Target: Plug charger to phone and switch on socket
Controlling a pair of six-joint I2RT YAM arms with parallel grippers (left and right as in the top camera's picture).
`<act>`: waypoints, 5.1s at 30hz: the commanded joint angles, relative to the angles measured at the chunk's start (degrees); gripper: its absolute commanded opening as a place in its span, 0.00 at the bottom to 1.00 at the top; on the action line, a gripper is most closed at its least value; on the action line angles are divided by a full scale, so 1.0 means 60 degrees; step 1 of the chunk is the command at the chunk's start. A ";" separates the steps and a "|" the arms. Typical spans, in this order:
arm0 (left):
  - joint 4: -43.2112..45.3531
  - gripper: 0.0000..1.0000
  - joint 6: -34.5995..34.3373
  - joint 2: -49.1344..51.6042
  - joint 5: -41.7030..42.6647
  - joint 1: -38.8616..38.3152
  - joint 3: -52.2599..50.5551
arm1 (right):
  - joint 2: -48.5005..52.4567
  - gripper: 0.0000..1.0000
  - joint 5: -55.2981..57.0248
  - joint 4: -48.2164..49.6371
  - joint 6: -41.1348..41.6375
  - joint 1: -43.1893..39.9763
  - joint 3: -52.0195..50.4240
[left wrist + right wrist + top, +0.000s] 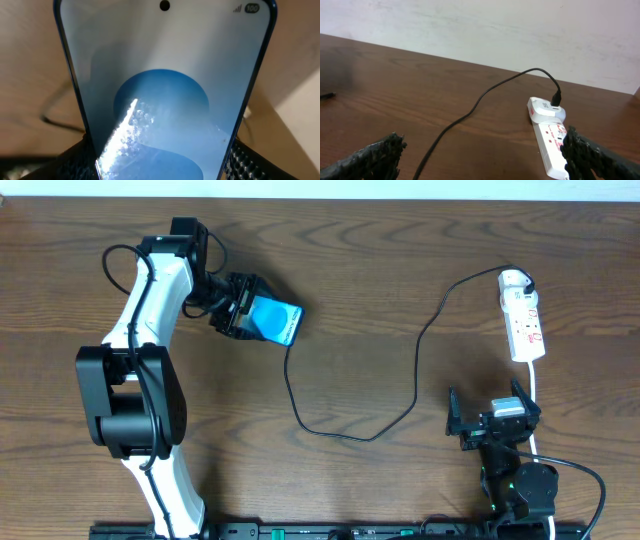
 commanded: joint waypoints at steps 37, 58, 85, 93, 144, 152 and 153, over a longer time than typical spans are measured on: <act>-0.0124 0.59 0.5198 -0.0077 -0.3355 0.0051 0.0091 | -0.0058 0.99 0.0007 -0.0040 0.0106 0.0047 -0.0011; -0.0262 0.59 0.5198 -0.0073 -0.3355 0.0051 0.0091 | -0.0058 0.99 -0.0328 0.0594 0.0430 0.0047 -0.0011; -0.0255 0.60 0.3781 -0.0077 -0.1887 0.0051 0.0091 | 0.7082 0.99 -0.4375 -0.0189 0.1978 0.0040 0.5060; 0.0044 0.59 0.2131 -0.0077 -0.1475 0.0051 0.0091 | 1.0867 0.99 -0.6943 -0.0506 0.2954 0.0062 0.7635; 0.0550 0.60 -0.1115 -0.0073 -0.1297 -0.1596 0.0091 | 1.7500 0.34 -0.2863 0.0692 0.8823 0.5013 1.0867; 0.0546 0.60 -0.1147 -0.0073 -0.1293 -0.1603 0.0091 | 1.7580 0.25 -0.2841 0.0670 0.8827 0.5060 1.0867; 0.0546 0.60 -0.1147 -0.0073 -0.1293 -0.1603 0.0091 | 1.7580 0.23 -0.2845 0.0670 0.8827 0.5056 1.0867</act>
